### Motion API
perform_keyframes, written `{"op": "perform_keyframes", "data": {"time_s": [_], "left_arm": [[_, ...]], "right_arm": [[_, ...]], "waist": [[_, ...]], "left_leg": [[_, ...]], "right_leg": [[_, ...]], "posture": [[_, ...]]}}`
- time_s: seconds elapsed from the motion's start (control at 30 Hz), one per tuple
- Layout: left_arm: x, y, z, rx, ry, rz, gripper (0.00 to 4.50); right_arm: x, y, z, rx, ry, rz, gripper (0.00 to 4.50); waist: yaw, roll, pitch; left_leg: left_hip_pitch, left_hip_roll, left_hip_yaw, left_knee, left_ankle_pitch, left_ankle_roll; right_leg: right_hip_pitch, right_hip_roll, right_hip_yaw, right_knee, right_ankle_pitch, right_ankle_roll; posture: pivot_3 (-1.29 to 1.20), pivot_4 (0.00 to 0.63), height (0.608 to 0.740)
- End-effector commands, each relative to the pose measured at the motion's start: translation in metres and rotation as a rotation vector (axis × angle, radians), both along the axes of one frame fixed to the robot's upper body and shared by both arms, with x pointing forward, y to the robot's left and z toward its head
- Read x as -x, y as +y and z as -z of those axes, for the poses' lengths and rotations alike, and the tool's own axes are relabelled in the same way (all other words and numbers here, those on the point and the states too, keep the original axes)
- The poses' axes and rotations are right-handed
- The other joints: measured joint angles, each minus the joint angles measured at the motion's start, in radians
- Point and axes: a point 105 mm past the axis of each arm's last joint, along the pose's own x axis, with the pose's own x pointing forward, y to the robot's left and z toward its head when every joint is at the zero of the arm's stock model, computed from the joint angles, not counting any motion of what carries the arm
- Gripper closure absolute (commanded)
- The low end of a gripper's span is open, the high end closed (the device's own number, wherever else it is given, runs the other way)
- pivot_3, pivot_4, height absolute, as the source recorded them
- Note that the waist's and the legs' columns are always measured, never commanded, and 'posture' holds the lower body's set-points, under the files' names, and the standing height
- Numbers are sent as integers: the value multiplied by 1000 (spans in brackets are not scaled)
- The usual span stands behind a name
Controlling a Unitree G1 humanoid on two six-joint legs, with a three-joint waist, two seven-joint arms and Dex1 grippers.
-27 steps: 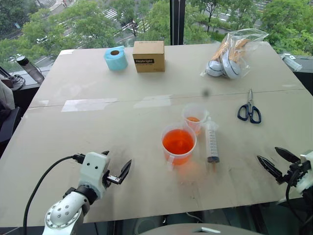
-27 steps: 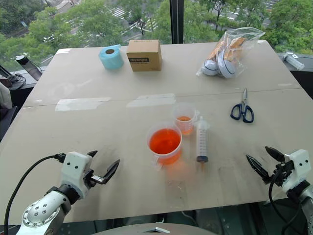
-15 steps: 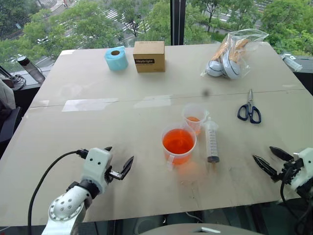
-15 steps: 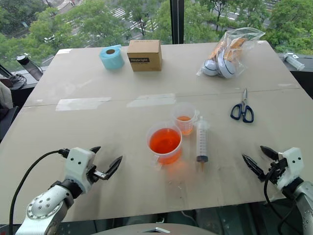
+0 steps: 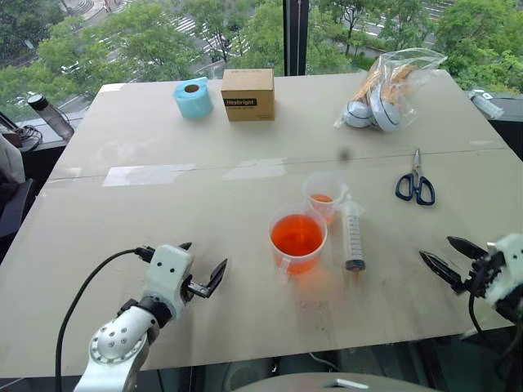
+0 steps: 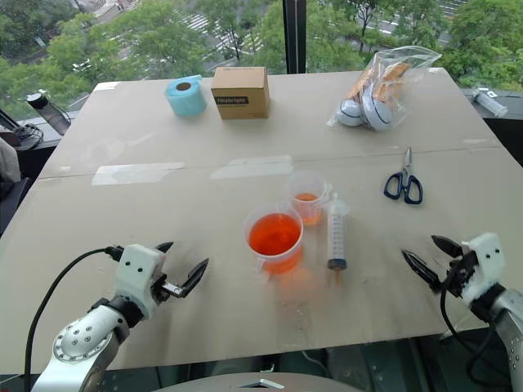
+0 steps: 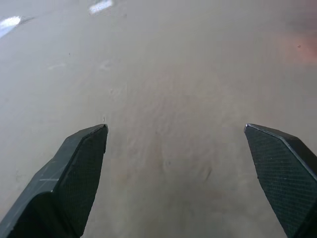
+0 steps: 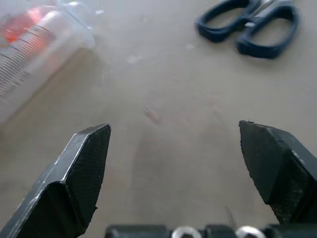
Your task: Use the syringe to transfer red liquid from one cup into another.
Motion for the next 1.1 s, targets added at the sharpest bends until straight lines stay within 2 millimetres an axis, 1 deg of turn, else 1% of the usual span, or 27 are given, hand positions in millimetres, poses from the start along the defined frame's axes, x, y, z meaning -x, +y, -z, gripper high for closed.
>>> {"op": "perform_keyframes", "data": {"time_s": [0.03,0.13,0.2,0.27,0.33,0.4,0.47,0.53,0.67,0.73,0.8,0.83,0.9,0.93,1.07,1.1], "left_arm": [[7,-15,-38,15,-44,223,0],[11,-17,-59,-15,-30,352,0],[14,-21,-71,-25,-19,435,0],[16,-24,-82,-49,-11,505,0],[15,-25,-91,-58,-10,549,0],[14,-30,-104,-44,-19,602,0],[10,-34,-115,-75,-38,639,0],[7,-36,-122,-98,-47,658,0],[8,-42,-133,-87,-46,722,0],[9,-45,-137,-92,-46,755,0],[9,-49,-139,-97,-42,786,0],[9,-52,-140,-100,-43,805,0],[9,-56,-141,-104,-40,827,0],[8,-57,-142,-110,-42,835,0],[3,-61,-144,-124,-55,856,0],[2,-61,-144,-127,-57,861,0]], "right_arm": [[-10,29,-25,31,30,-49,96],[-20,40,-31,74,108,-41,96],[-25,48,-35,111,140,-60,96],[-28,59,-39,110,178,-92,96],[-30,68,-39,140,227,-110,96],[-34,83,-40,169,234,-135,96],[-40,93,-35,178,290,-117,96],[-42,101,-32,181,337,-109,96],[-47,116,-28,170,380,-118,96],[-48,121,-22,173,403,-115,96],[-51,123,-14,210,422,-85,96],[-55,121,-9,234,433,-48,96],[-62,113,-5,297,419,34,96],[-63,113,-4,300,425,43,96],[-65,107,4,352,421,85,96],[-65,105,5,354,426,90,328]], "waist": [[-1,-1,0],[1,-1,0],[4,-1,1],[5,-1,1],[3,-1,1],[2,-3,2],[-2,-5,3],[-6,-5,3],[-8,-5,4],[-10,-6,4],[-14,-6,5],[-16,-6,5],[-23,-7,4],[-24,-7,4],[-24,-8,4],[-23,-8,3]], "left_leg": [[0,0,-1,2,0,0],[-1,0,-1,2,0,-1],[-5,0,-1,2,2,-5],[-10,0,-1,4,3,-6],[-11,0,-1,5,3,-6],[-11,0,-1,6,3,-5],[-10,0,-1,7,3,-5],[-10,0,-1,7,3,-5],[-11,-1,-1,8,3,-6],[-13,-1,-1,8,4,-6],[-13,-1,0,8,4,-6],[-13,-1,0,8,4,-6],[-13,-1,0,8,4,-6],[-12,-1,0,9,4,-6],[-10,-1,1,10,3,-5],[-9,-1,1,10,3,-5]], "right_leg": [[0,0,0,2,0,0],[-1,0,-1,2,0,0],[-5,0,-1,1,0,0],[-9,0,-1,3,0,0],[-9,1,-1,3,0,0],[-9,1,-1,4,0,0],[-9,2,-1,6,0,0],[-9,3,-1,8,0,0],[-10,3,0,8,0,0],[-12,4,0,8,0,1],[-12,4,0,8,0,1],[-12,4,0,8,0,1],[-13,4,0,9,0,1],[-12,9,1,10,0,1],[-11,10,3,11,0,2],[-11,10,3,11,0,2]], "posture": [[0,150,740],[0,150,740],[0,150,740],[0,150,740],[0,150,740],[0,150,740],[0,150,740],[0,150,740],[0,150,740],[0,150,740],[0,150,740],[0,150,740],[0,150,740],[0,150,740],[0,150,740],[0,150,740]]}}
